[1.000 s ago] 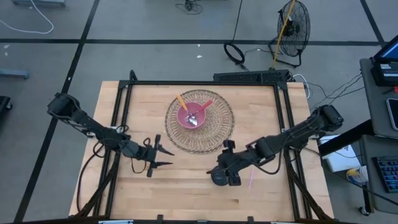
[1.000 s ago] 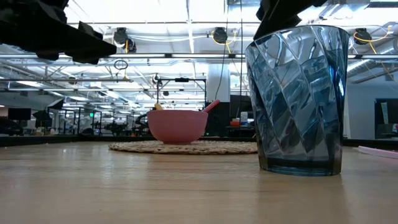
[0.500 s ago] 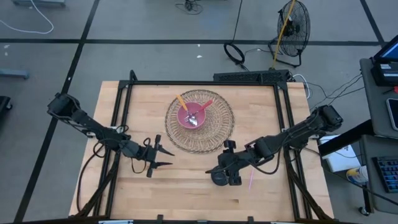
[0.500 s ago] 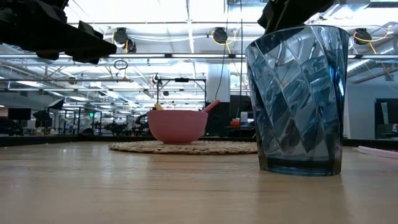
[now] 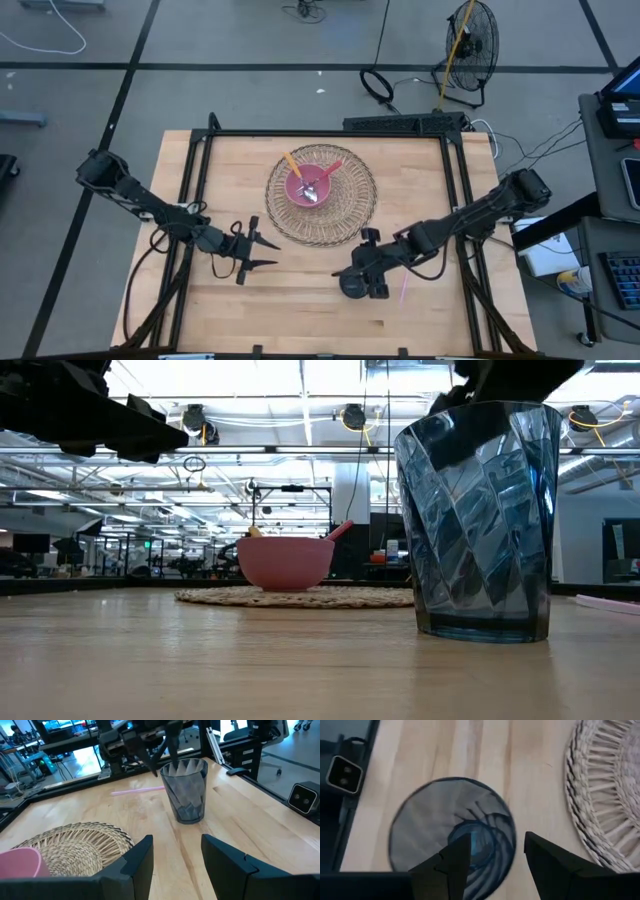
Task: Pick & Place Utensil
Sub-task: Put the blue cup on the woven mat to the right of the pink bowl
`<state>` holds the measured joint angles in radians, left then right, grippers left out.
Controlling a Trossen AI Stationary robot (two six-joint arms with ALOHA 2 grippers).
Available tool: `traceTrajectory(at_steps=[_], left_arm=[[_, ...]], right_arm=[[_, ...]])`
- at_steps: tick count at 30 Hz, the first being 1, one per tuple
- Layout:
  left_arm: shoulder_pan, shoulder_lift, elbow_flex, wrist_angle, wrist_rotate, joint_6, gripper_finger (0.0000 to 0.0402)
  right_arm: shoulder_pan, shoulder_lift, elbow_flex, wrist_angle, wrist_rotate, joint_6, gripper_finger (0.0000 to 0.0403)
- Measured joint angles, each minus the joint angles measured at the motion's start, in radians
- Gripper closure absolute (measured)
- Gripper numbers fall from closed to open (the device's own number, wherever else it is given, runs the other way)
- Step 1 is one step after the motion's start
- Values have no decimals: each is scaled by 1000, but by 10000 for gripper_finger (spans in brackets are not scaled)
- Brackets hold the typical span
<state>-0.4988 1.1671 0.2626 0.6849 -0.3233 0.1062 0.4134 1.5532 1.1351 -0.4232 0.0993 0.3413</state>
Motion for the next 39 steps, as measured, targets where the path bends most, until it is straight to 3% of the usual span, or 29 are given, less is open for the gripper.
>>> traceTrajectory(at_steps=[13, 29, 39], left_arm=[[0, 0, 0, 0, -1, -11, 231], [0, 0, 0, 0, -1, -13, 231], [0, 0, 0, 0, -1, -14, 231]], right_arm=[[-2, 0, -48, 58, 2, 7, 229], [-15, 0, -48, 57, 3, 10, 319], [-15, 0, -78, 80, 3, 26, 333]])
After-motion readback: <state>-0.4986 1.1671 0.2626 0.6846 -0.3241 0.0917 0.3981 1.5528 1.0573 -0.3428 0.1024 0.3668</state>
